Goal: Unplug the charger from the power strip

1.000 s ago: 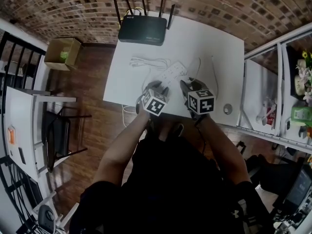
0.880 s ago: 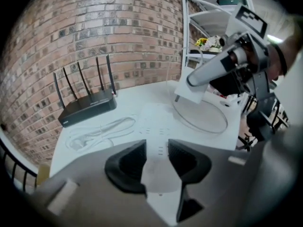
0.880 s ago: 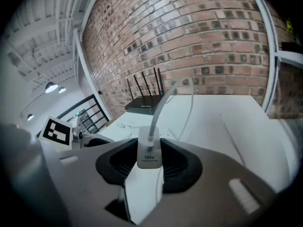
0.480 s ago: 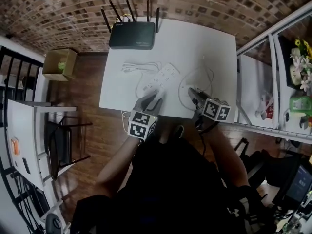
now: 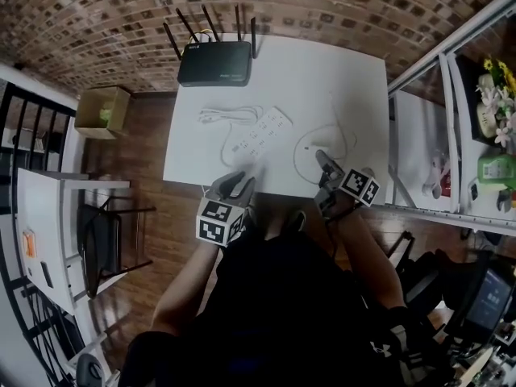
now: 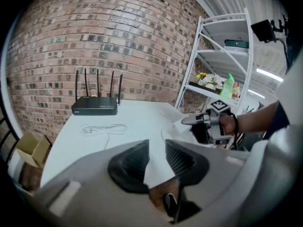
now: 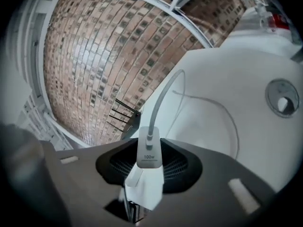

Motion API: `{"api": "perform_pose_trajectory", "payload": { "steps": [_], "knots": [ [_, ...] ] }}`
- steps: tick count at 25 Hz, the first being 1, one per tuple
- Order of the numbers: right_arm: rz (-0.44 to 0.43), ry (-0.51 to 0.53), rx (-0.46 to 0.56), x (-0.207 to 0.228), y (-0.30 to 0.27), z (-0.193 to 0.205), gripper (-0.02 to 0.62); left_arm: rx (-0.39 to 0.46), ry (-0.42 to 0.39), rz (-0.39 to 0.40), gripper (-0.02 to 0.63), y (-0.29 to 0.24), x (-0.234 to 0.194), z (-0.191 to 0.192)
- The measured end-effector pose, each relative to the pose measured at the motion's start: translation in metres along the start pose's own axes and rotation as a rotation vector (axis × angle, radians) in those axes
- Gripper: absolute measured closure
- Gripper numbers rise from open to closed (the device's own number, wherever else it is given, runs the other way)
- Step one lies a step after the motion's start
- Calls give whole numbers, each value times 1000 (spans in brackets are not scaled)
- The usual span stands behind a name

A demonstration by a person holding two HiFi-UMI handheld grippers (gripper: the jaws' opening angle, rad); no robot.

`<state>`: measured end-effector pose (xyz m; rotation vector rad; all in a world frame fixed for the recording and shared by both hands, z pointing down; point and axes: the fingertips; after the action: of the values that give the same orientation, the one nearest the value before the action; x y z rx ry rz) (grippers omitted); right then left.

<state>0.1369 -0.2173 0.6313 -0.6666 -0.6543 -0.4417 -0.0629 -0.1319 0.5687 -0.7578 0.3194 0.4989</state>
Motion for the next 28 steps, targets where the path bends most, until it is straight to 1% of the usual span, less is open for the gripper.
{"api": "perform_pose_trajectory", "payload": {
  "steps": [2, 6, 11, 14, 18, 24, 28],
  "knots": [
    [19, -43, -3, 14, -3, 7, 451, -7, -3, -4, 500, 1, 1, 3],
    [67, -68, -28, 37, -6, 19, 451, -19, 7, -8, 500, 2, 4, 7],
    [48, -99, -40, 46, -10, 28, 452, -27, 20, -8, 500, 0, 8, 14],
    [59, -85, -54, 51, -10, 32, 451, -19, 25, -4, 506, 0, 10, 15],
    [90, -37, -79, 54, -8, 34, 448, -12, 30, 2, 511, -1, 11, 14],
    [170, 7, -115, 61, -1, 35, 345, -13, 23, 19, 517, -5, 16, 13],
    [213, 18, -121, 64, 8, 32, 300, -19, 20, 28, 517, -9, 17, 12]
  ]
}}
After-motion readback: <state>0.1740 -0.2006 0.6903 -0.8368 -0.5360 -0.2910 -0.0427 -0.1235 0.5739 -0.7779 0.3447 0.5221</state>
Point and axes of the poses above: the fingertips, and each gripper's own axes: y backward along the fingers, x to its right, z out of its underside, and after that the axes turned 14 degrees about y, right-handed
